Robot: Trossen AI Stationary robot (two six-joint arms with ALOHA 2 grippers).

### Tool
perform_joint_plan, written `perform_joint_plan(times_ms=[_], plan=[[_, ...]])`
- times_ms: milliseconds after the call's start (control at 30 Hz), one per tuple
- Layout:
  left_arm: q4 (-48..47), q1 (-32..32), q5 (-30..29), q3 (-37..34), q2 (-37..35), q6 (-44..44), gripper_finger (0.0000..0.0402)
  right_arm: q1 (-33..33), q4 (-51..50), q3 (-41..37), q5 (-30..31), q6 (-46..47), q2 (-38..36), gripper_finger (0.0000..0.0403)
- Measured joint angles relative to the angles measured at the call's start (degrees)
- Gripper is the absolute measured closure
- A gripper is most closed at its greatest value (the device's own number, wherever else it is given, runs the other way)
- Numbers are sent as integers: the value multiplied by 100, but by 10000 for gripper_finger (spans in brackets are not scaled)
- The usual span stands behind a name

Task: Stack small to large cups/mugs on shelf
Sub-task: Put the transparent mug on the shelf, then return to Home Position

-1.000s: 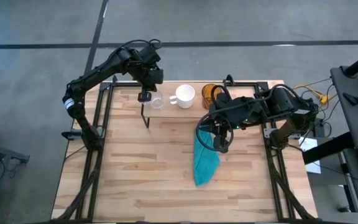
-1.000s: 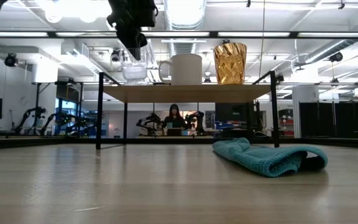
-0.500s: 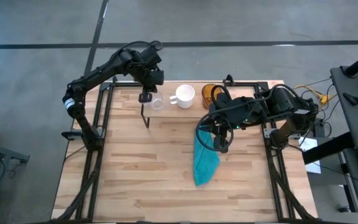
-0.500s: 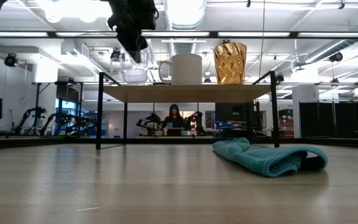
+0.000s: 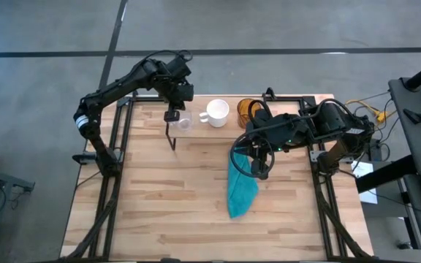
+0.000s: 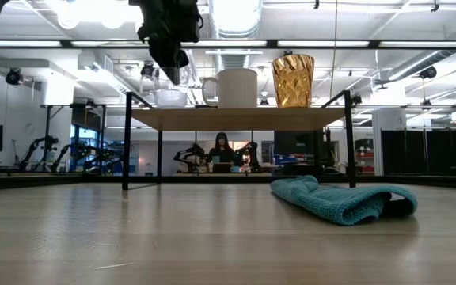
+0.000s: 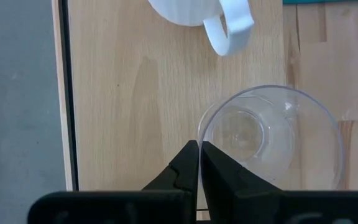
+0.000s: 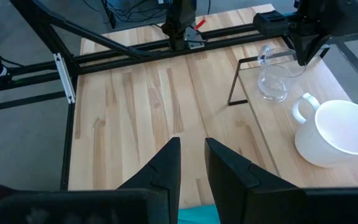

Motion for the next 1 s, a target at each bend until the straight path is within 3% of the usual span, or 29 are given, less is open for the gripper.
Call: perform_joint_plan(times_ms=[633,1000], plan=[[212,0,-27,6,11,-134,400,-1,-4,0,1,-59,0,335],[319,0,-29,6,11,-101,322,0,-4,0,2,-61,0,335]])
